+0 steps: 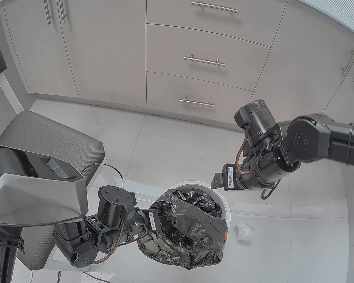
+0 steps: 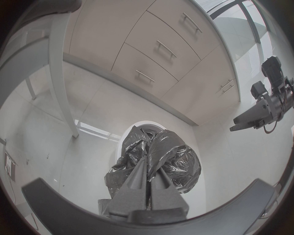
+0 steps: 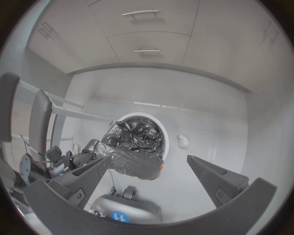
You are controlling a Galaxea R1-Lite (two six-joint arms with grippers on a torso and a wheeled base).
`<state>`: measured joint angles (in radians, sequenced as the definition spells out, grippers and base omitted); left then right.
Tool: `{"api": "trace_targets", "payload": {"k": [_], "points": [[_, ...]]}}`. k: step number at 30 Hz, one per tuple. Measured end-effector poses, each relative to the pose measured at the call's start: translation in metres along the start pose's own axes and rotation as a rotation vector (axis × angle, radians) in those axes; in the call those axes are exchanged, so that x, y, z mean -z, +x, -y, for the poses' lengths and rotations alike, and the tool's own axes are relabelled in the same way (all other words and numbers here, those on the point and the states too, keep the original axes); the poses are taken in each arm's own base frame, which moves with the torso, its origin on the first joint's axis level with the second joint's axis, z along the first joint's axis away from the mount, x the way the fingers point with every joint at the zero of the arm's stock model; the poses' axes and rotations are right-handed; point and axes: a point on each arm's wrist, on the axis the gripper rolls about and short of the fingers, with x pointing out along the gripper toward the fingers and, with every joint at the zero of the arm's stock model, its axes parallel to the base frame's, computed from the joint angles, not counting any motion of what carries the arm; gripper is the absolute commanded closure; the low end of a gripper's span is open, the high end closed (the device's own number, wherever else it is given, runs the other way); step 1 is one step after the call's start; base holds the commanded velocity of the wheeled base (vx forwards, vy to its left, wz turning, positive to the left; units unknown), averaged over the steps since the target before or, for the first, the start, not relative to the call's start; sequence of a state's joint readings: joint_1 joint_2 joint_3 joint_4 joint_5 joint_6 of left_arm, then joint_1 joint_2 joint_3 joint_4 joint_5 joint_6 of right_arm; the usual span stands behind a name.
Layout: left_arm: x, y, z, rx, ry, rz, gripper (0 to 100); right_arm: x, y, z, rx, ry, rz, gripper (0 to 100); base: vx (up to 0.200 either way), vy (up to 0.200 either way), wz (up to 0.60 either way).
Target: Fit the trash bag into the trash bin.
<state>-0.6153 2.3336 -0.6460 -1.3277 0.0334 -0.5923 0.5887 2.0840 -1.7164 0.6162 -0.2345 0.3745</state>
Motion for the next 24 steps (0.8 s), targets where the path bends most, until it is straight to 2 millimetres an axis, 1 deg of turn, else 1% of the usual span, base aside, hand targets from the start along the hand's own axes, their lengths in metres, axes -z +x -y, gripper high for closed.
{"api": "trace_targets", "payload": {"k": [6, 13, 15, 18, 21, 24], "points": [[0.0, 0.004, 0.004, -0.014, 0.041, 0.03, 100, 0.019, 0.019, -0.006, -0.022, -0.098, 0.164, 0, 0.0, 0.0, 0.0], [-0.002, 0.009, 0.006, 0.015, 0.075, 0.035, 100, 0.037, 0.038, -0.011, -0.082, -0.138, 0.363, 0, 0.0, 0.0, 0.0], [-0.005, 0.011, 0.006, 0.03, 0.092, 0.037, 100, 0.045, 0.044, -0.01, -0.097, -0.151, 0.414, 0, 0.0, 0.0, 0.0], [-0.011, 0.017, 0.006, 0.059, 0.115, 0.044, 100, 0.062, 0.054, -0.006, -0.106, -0.18, 0.439, 0, 0.0, 0.0, 0.0], [-0.02, 0.025, 0.007, 0.093, 0.13, 0.058, 100, 0.079, 0.063, 0.001, -0.108, -0.21, 0.408, 0, 0.0, 0.0, 0.0], [-0.028, 0.033, 0.007, 0.1, 0.137, 0.056, 100, 0.088, 0.07, 0.007, -0.115, -0.225, 0.373, 0, 0.0, 0.0, 0.0]]}}
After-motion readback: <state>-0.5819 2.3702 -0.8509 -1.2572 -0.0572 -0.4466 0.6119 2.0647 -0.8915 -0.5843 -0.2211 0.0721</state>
